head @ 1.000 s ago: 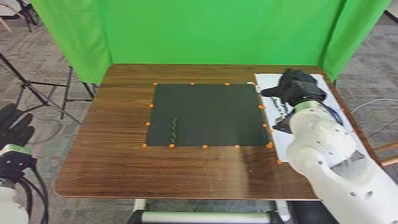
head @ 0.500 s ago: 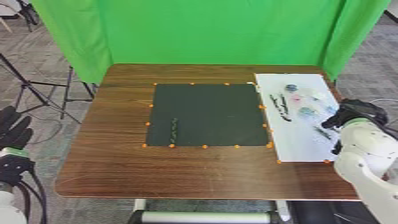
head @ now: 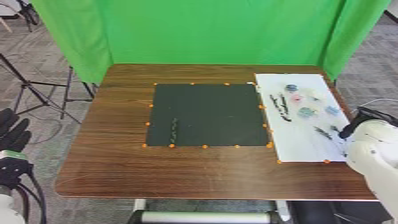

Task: Arrange flowers

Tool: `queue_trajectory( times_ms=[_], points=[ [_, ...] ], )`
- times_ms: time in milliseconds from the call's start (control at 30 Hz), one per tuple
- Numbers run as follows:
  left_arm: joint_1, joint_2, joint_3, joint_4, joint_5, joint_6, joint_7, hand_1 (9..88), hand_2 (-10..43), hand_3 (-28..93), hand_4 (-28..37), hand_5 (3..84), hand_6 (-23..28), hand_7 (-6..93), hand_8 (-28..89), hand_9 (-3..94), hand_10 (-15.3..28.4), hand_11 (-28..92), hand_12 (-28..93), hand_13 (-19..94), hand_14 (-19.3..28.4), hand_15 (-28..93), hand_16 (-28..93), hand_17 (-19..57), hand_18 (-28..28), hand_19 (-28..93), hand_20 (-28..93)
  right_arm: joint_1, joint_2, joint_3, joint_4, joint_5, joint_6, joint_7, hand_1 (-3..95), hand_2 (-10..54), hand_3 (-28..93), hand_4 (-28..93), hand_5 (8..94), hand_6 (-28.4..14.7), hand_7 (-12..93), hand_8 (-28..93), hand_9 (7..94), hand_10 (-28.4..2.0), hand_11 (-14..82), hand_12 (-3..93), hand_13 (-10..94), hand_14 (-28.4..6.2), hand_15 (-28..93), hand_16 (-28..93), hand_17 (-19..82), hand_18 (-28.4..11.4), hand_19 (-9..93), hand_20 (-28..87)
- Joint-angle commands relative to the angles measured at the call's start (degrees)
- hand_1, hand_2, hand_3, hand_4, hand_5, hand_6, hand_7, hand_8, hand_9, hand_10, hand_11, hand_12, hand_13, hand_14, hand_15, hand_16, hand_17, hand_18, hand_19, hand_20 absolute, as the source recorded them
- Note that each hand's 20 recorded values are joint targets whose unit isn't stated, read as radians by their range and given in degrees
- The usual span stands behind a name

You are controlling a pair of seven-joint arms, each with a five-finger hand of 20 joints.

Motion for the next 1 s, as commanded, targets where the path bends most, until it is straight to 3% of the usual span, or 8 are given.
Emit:
queue_trajectory(
  times_ms=[33, 267, 367, 500, 533, 767, 800, 1000],
  points=[
    [1.03, -0.86, -0.19, -0.63, -0.25, 0.33, -0.03, 18.7, 16.3, 67, -28.3, 41.2, 9.1, 23.4, -13, 32.2, 15.4, 29, 10, 21, 16.1, 48, -11, -7.2, 13.8, 34, 9, -2.17, -0.44, 0.77, 1.15, 2.45, 1.09, 1.22, 45.4, -9.5, 58, -28, 66.8, -6.8, 23, -10, 63.4, -18.7, 54.2, 42.1, 55, -22.5, 74, 42, 21, -28.4, 68, 50],
    [0.99, -0.88, 0.13, -0.57, -0.53, 0.38, -0.20, 18.9, 15.4, 68, -28.3, 41.2, 9.3, 23.4, -13, 32.2, 15.4, 28, 10, 21, 16.2, 48, -11, -7.2, 13.8, 34, 9, -2.88, -1.26, 0.72, 0.75, 3.92, 1.64, -0.13, 42.6, -9.5, 68, -28, 71.7, -4.6, 25, -11, 67.2, -17.1, 53.3, 41.2, 57, -21.1, 74, 43, 21, -28.4, 68, 48],
    [0.61, -0.78, 0.20, -0.43, -0.13, 0.26, -0.62, 19.3, 15.2, 69, -28.3, 41.2, 9.3, 23.3, -13, 32.2, 15.4, 28, 10, 21, 16.1, 48, -11, -7.2, 13.8, 34, 9, -3.55, -1.22, 0.45, 0.72, 2.42, 4.52, -0.93, 50.3, -9.5, 63, -28, 76.4, -3.5, 28, 8, 71.1, -15.8, 52.5, 42.2, 59, -19.2, 73, 44, 21, -28.4, 68, 46],
    [1.01, -0.63, 0.03, -0.61, -0.37, 0.05, -0.32, 19.6, 15.1, 69, -28.3, 41.2, 9.3, 23.4, -13, 32.1, 15.4, 29, 10, 21, 16.2, 48, -11, -7.1, 13.8, 34, 9, -4.56, -1.04, 0.90, 0.00, 0.24, 6.97, -2.09, 54.6, -9.5, 67, -28, 80.6, -1.8, 31, 13, 78.7, -13.5, 46.5, 50.7, 62, -18.1, 72, 44, 22, -27.9, 69, 44],
    [0.95, -0.79, -0.05, -0.61, 0.08, 0.10, -0.95, 19.6, 15.1, 69, -28.3, 41.2, 9.3, 23.4, -13, 32.1, 15.3, 28, 10, 21, 16.2, 48, -11, -7.1, 13.8, 34, 9, -4.74, -1.04, 1.04, -0.30, -0.10, 7.06, -2.19, 55.2, -9.5, 68, -28, 80.9, -1.7, 32, 14, 79.2, -13.4, 45.9, 51.6, 62, -18.0, 72, 44, 22, -27.8, 69, 44],
    [0.90, -0.60, -0.17, -0.58, 0.28, 0.08, -1.23, 19.9, 14.8, 69, -28.3, 41.2, 9.2, 23.4, -13, 32.2, 15.4, 29, 10, 21, 16.2, 48, -11, -7.2, 13.8, 34, 9, -4.33, -0.54, 1.18, -5.18, -3.11, 10.61, -2.91, 56.2, -9.5, 69, -28, 82.0, -2.1, 31, 17, 80.3, -13.1, 45.9, 52.3, 64, -18.0, 72, 44, 24, -27.8, 71, 45],
    [0.79, -0.60, -0.19, -0.05, 0.41, -0.34, -1.31, 19.9, 14.8, 69, -28.3, 41.2, 9.2, 23.3, -13, 32.2, 15.4, 29, 10, 21, 16.3, 48, -11, -7.1, 13.8, 34, 9, -3.32, -0.45, 0.13, -6.44, -3.05, 10.63, -2.15, 55.9, -9.5, 69, -28, 82.1, -2.2, 31, 18, 80.4, -13.0, 46.0, 52.2, 64, -17.9, 73, 44, 24, -27.9, 72, 45],
    [1.29, -0.85, -0.61, -0.23, 0.56, -0.37, -1.48, 20.2, 14.6, 70, -28.3, 41.1, 9.2, 23.5, -13, 32.1, 15.3, 29, 10, 21, 16.1, 48, -11, -7.2, 13.8, 34, 9, 1.62, -3.71, -3.52, -10.88, -4.70, 14.54, 0.19, 55.1, -9.5, 70, -27, 81.4, -2.4, 31, 22, 82.7, -13.2, 44.4, 49.5, 69, -16.4, 71, 42, 27, -28.3, 73, 45]
  ],
)
